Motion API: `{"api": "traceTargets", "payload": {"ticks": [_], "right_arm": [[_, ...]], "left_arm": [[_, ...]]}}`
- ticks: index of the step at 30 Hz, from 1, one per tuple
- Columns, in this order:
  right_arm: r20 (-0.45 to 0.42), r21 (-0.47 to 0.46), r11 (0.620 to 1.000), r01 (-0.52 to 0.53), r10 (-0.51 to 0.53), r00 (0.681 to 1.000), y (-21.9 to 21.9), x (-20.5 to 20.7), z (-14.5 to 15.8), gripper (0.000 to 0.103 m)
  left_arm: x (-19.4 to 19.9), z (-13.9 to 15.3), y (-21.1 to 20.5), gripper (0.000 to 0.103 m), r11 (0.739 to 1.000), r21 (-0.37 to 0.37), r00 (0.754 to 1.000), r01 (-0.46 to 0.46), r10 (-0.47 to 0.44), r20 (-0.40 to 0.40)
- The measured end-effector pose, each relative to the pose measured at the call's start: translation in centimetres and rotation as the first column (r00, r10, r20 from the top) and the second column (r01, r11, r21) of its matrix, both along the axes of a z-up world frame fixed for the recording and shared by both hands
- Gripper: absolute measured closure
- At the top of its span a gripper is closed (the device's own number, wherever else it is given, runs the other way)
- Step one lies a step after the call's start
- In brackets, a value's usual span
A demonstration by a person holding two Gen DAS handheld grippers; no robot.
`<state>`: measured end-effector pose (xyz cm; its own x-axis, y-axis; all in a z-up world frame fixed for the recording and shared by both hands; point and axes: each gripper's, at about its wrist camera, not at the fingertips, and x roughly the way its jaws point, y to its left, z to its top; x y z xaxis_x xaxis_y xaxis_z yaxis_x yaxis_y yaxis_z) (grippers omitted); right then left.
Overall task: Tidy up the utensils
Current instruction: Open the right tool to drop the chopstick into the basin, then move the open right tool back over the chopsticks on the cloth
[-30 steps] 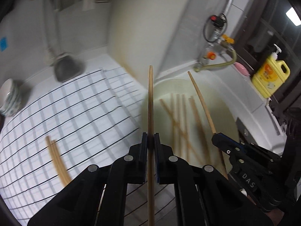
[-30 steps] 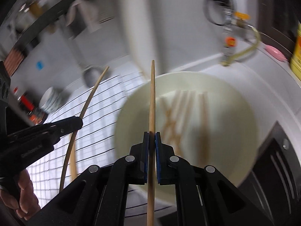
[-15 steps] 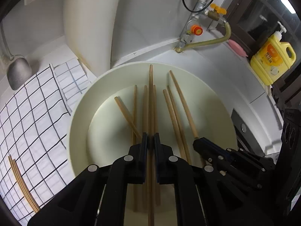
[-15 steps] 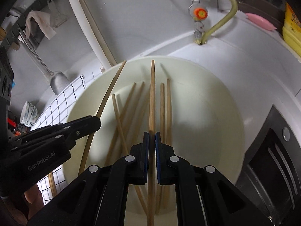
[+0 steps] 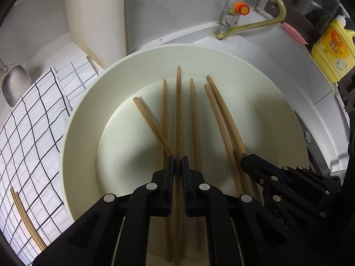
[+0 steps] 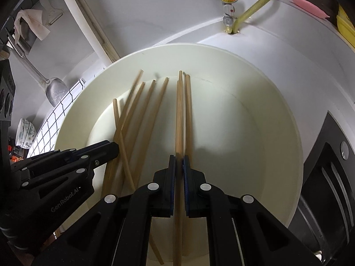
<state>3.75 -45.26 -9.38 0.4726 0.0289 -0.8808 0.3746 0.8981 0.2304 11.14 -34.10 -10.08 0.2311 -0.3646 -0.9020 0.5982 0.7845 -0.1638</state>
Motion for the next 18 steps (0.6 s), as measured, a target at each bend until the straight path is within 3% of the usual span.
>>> {"api": "traceTargets", "payload": {"ticks": [4,6,8,10,18], "right_arm": [[-0.001,-0.014,1.0,0.001,-0.001,1.0,0.0,0.0,0.1,0.096],[0.007,-0.02,1.0,0.003,-0.003,1.0,0.1,-0.1,0.5,0.096],[0.013,-0.03,1.0,0.004,-0.004,1.0,0.1,-0.2,0.8,0.095],[0.021,-0.035,0.999,0.007,-0.006,1.0,0.0,-0.4,1.1,0.093],[0.045,-0.05,0.999,0.009,-0.007,0.999,1.2,-1.9,2.8,0.086]], "left_arm": [[0.2,0.0,0.3,0.092,1.0,0.014,1.0,-0.013,0.012,0.011],[0.3,0.2,0.5,0.08,1.0,0.019,1.0,-0.022,0.021,0.014],[0.2,0.7,1.1,0.059,0.999,0.015,0.999,-0.037,0.036,0.027],[0.2,1.3,1.7,0.049,0.999,0.007,0.997,-0.054,0.053,0.047],[-0.6,3.8,4.2,0.042,0.996,-0.008,0.991,-0.093,0.093,0.099]]}}
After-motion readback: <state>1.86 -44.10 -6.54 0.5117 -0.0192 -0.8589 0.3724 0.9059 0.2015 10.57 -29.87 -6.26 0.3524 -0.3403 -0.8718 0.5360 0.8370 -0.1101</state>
